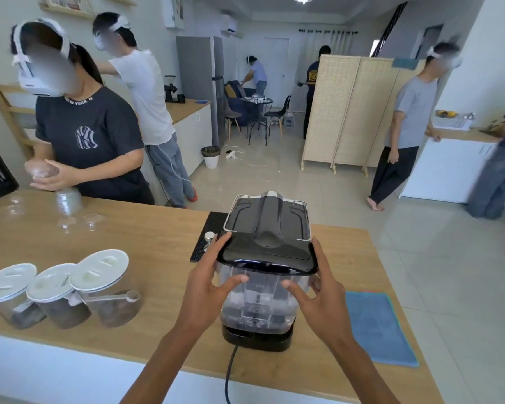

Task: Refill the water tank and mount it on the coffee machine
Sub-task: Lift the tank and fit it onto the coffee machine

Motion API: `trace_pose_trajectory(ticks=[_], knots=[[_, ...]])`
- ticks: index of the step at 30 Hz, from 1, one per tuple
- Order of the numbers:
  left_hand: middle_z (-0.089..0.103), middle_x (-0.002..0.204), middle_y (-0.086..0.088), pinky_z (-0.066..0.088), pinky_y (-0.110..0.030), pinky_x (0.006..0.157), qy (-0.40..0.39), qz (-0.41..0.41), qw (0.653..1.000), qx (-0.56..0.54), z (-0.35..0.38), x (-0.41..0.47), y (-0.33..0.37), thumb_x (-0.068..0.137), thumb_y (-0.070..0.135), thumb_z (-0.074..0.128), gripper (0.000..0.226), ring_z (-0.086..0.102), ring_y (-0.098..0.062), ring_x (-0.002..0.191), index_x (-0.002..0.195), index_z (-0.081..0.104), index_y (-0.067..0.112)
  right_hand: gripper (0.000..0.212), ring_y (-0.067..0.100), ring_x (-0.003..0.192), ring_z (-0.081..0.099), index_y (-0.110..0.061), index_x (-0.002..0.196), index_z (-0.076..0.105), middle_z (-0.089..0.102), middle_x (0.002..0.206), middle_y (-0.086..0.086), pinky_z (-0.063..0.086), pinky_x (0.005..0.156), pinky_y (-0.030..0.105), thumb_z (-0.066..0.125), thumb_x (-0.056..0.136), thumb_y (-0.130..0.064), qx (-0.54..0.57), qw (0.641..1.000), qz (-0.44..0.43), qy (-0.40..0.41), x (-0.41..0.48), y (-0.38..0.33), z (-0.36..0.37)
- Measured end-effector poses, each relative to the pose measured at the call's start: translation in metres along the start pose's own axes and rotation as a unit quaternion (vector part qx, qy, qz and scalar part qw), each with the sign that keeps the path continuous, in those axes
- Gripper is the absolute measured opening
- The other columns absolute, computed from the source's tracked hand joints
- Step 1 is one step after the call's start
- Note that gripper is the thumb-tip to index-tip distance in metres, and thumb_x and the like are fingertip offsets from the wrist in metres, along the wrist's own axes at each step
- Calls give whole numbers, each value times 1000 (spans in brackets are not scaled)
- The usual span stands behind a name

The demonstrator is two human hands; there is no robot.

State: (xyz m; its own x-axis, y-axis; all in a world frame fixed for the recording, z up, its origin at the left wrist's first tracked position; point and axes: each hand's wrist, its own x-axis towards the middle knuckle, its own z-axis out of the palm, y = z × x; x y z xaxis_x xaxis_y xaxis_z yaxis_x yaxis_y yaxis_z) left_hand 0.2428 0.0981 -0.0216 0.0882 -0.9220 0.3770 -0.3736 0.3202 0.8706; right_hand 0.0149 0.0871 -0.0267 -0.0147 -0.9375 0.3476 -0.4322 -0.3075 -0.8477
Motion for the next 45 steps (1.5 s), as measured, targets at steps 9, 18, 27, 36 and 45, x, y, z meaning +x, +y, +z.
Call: trace_pose_trajectory(ticks=[9, 18, 27, 36, 45], knots=[[45, 155, 17, 36, -50, 118, -10, 10, 1000, -11, -2, 14, -12, 78, 40, 76, 79, 38, -12, 147, 148, 41, 42, 93, 18, 87, 66, -53, 152, 12, 68, 85, 2, 52, 89, 29, 63, 74, -66, -25, 999, 2, 33, 1, 1, 7], [35, 156, 30, 34, -46, 120, -8, 27, 999, -15, 0, 15, -18, 78, 41, 75, 77, 29, -4, 150, 145, 39, 52, 94, 12, 101, 63, -54, 151, 12, 67, 111, -11, 49, 92, 27, 65, 74, -63, -55, 998, -3, 37, -2, 3, 11], [31, 164, 8, 46, -59, 105, -26, 0, 999, 19, 6, 0, -43, 78, 49, 73, 79, 42, -44, 137, 148, 35, 51, 92, 12, 138, 46, -54, 151, 9, 43, 154, -15, 43, 111, 40, 65, 79, -58, -56, 998, 33, 26, -17, 18, 27], [27, 166, 11, 33, -39, 120, -37, -5, 999, 8, 8, 0, -49, 79, 50, 70, 82, 28, -5, 150, 152, 32, 44, 92, 12, 138, 46, -52, 152, 12, 42, 154, -15, 43, 111, 45, 72, 82, -45, -59, 997, 33, 28, -18, 21, 27], [26, 162, 24, 31, -36, 121, -49, -7, 998, 25, 7, -3, -55, 86, 44, 72, 89, 25, 0, 150, 157, 17, 43, 93, 22, 131, 54, -53, 152, 4, 51, 145, -15, 48, 105, 38, 68, 84, -52, -68, 996, 45, 25, -21, 20, 26]])
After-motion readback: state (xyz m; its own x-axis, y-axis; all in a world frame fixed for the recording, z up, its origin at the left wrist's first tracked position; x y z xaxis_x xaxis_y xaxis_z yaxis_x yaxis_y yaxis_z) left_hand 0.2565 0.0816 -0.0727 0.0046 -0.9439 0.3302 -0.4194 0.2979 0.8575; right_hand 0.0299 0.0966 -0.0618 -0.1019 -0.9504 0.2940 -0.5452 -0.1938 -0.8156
